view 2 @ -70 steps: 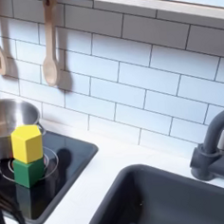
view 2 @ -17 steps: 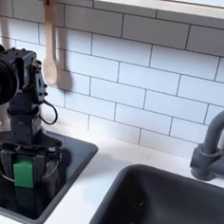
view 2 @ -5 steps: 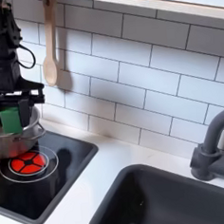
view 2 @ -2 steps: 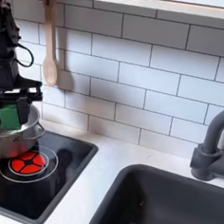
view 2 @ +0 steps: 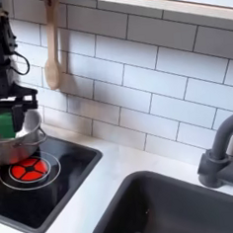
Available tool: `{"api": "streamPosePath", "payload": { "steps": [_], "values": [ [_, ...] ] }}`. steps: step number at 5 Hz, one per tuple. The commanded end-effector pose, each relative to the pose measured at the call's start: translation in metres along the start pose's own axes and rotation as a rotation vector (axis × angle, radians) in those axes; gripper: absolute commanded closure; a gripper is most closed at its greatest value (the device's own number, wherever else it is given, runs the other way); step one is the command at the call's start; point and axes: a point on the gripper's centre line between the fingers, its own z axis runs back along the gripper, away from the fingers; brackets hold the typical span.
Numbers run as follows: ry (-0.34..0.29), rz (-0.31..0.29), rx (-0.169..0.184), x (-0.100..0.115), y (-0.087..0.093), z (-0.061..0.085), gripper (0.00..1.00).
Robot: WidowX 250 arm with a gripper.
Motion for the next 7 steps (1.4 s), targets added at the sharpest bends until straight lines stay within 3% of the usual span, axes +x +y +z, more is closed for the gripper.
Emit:
{"api": "streamPosePath", "payload": {
  "steps": [1, 5, 6, 7],
  "values": [
    [0.025, 0.002, 0.018, 0.002, 0.008, -0.015, 1.00],
    [0.043, 0.007, 0.031, 0.000, 0.014, -0.025, 1.00],
    [0.040, 0.027, 0.027, 0.000, 0.015, -0.021, 0.00],
    [0.036, 0.041, 0.032, -0.001, 0.018, -0.020, 0.00]
  ]
}}
